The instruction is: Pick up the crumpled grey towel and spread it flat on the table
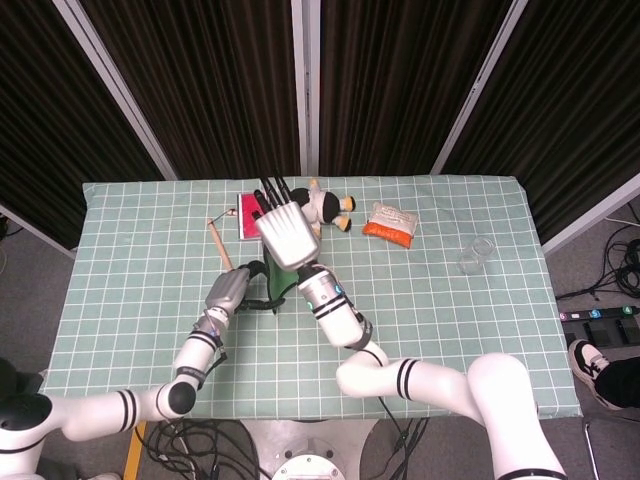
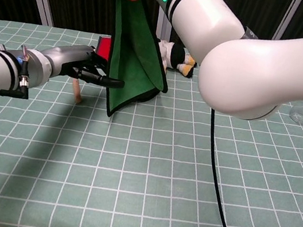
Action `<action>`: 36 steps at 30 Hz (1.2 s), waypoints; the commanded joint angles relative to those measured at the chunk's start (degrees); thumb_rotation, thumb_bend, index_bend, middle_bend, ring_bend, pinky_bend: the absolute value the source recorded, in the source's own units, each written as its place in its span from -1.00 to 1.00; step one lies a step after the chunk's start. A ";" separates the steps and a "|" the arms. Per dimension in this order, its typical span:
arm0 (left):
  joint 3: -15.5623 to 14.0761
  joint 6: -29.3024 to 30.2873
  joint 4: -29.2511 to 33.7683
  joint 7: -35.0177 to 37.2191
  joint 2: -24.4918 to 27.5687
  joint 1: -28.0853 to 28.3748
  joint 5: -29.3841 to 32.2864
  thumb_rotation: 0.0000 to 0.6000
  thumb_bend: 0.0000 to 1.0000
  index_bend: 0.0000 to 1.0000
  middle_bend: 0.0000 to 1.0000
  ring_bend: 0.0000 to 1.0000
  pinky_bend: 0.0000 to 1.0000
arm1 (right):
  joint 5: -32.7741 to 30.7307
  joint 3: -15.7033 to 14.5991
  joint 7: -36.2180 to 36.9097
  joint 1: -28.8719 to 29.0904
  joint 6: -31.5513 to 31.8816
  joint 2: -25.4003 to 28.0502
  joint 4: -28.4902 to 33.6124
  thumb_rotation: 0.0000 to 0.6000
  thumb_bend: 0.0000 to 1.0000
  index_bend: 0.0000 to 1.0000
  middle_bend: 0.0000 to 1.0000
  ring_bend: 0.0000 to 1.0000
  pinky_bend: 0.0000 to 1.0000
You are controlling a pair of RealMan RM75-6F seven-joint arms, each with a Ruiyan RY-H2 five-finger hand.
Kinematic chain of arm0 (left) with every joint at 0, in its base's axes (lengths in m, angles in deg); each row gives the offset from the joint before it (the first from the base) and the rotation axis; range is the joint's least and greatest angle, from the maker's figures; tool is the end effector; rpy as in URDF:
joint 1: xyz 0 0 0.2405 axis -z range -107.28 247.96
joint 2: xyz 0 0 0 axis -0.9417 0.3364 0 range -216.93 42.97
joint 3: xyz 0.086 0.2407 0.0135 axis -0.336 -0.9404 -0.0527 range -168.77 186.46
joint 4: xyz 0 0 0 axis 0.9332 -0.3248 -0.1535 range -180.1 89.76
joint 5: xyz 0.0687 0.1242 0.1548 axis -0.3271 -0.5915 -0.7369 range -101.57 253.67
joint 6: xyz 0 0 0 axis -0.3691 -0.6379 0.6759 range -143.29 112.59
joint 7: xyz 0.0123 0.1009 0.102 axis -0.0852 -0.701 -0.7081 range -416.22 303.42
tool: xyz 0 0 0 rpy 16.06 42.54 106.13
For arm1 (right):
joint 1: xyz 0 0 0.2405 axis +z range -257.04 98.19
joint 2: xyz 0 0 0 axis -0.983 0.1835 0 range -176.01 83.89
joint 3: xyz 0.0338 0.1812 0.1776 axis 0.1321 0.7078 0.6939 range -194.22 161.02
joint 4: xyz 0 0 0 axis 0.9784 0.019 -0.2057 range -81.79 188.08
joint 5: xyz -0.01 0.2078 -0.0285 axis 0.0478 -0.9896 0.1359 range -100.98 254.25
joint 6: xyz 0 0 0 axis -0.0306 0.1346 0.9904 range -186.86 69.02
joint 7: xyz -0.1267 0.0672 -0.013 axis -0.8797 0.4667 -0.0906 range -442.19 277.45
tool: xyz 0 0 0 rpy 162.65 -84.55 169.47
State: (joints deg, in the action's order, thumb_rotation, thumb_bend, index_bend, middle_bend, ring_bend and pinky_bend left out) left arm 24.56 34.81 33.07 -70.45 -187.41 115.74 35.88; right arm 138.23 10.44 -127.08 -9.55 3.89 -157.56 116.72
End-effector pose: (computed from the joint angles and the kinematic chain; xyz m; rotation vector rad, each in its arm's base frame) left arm -0.1421 0.3494 -0.0769 -1.5751 -1.5465 -0.9163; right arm 0.0676 -0.3976 -0.0528 1.7385 -0.3369 1.1494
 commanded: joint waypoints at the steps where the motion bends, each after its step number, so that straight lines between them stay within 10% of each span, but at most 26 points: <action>1: 0.51 0.42 -2.13 -1.06 -2.01 1.18 1.69 -0.03 -1.00 -0.21 -0.48 -0.61 -0.50 | -0.19 -0.04 0.67 -0.43 -0.03 0.91 0.92 1.00 -0.02 0.46 -0.53 -0.99 -1.00; 12: 1.95 0.66 -6.18 1.18 -5.23 0.78 3.16 0.40 -0.94 0.06 -0.40 -0.55 -0.49 | -0.77 -1.17 2.21 -2.45 0.87 3.51 5.55 1.00 -0.02 0.46 -0.54 -1.00 -1.00; 23: 3.29 1.69 -6.53 7.09 -5.88 -1.69 -0.64 0.64 -0.27 0.41 -0.15 -0.41 -0.44 | -1.12 -2.41 3.62 -5.59 2.97 6.35 10.72 1.00 -0.02 0.45 -0.55 -1.00 -1.00; 36: 1.32 5.94 0.36 11.87 -1.59 -4.79 -13.82 1.00 0.03 0.60 -0.04 -0.41 -0.44 | -0.87 -4.41 14.08 -13.49 3.23 15.02 22.74 1.00 -0.04 0.44 -0.55 -1.00 -1.00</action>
State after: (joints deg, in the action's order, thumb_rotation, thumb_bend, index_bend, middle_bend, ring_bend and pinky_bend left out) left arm 26.27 40.04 31.89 -59.57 -190.40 111.64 23.75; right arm 136.92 6.66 -114.91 -21.43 7.06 -144.39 137.34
